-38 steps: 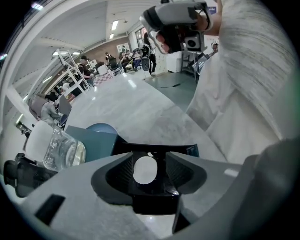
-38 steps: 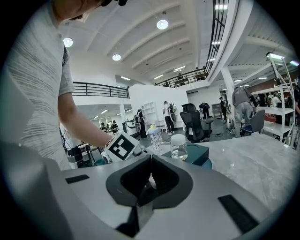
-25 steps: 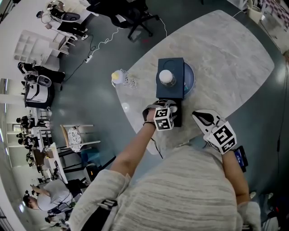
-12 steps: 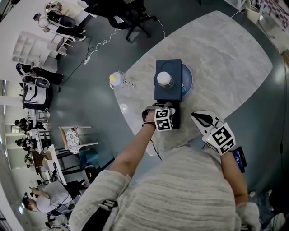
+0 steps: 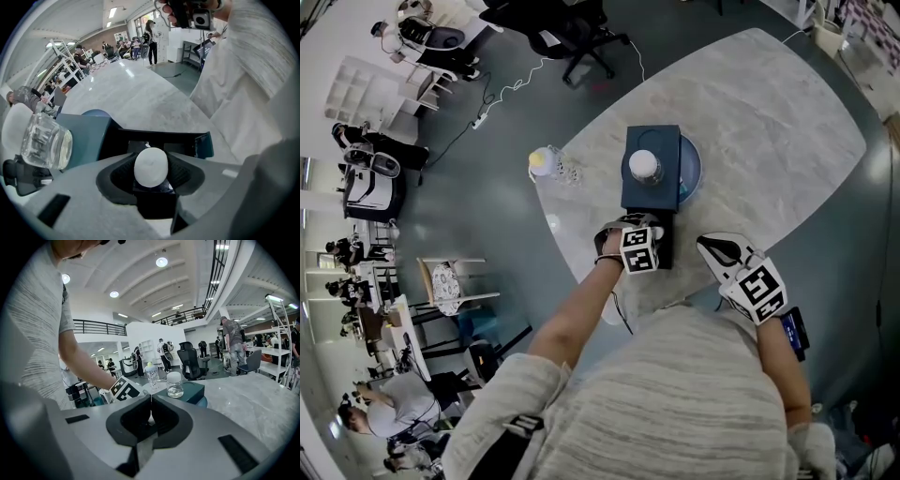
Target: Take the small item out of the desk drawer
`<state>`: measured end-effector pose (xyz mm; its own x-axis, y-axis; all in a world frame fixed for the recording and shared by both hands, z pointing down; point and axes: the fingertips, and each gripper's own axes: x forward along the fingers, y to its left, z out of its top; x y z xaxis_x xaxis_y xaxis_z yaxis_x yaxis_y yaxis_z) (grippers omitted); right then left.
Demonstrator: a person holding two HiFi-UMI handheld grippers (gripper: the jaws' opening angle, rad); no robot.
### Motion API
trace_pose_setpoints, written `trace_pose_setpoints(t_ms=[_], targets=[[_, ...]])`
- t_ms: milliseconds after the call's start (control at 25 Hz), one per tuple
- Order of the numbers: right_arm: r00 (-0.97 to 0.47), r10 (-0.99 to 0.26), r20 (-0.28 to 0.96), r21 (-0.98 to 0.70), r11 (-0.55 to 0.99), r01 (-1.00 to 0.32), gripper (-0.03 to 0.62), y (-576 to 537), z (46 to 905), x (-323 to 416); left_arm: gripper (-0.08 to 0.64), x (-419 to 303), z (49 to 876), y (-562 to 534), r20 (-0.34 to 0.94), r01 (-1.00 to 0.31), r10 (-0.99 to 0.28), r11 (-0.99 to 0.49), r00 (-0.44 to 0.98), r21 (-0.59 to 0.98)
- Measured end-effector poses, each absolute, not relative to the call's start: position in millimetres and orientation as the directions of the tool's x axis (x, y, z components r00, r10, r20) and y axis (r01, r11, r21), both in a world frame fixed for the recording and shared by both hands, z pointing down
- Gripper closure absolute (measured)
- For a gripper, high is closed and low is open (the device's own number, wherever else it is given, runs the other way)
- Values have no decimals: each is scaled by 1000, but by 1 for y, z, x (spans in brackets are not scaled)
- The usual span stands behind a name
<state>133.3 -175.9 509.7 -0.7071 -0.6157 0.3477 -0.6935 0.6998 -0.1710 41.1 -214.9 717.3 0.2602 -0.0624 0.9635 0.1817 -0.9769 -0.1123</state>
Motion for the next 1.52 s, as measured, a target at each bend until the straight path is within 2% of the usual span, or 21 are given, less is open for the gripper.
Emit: trace_pose_setpoints(t_ms=[240,480,680,800,920,1200,1520], targets=[[-716,-604,351,-167,712,-682,581,-178,508,129,380,44,704,-217,949,136,-90,-981,303,-137],[-731,-585,353,-165,730,-664,581,-181,508,121,380,44,685,-217,921,24,-123,-990,371,-142],[-746,-562,356,-163,749,-642,581,-184,510,109,380,46,659,-224,844,-178,-166,-980,511,-85],[-755,-549,359,-163,759,-630,581,-184,511,104,380,51,638,-229,760,-319,-203,-948,618,5],[-762,-539,359,-161,769,-619,581,-183,510,97,380,53,607,-232,665,-398,-253,-914,703,73],[-771,-529,354,-156,779,-607,581,-188,507,93,380,65,552,-235,471,-448,-336,-882,816,148],[-769,-544,336,-147,776,-613,580,-188,496,94,380,70,502,-226,264,-439,-366,-839,892,322]])
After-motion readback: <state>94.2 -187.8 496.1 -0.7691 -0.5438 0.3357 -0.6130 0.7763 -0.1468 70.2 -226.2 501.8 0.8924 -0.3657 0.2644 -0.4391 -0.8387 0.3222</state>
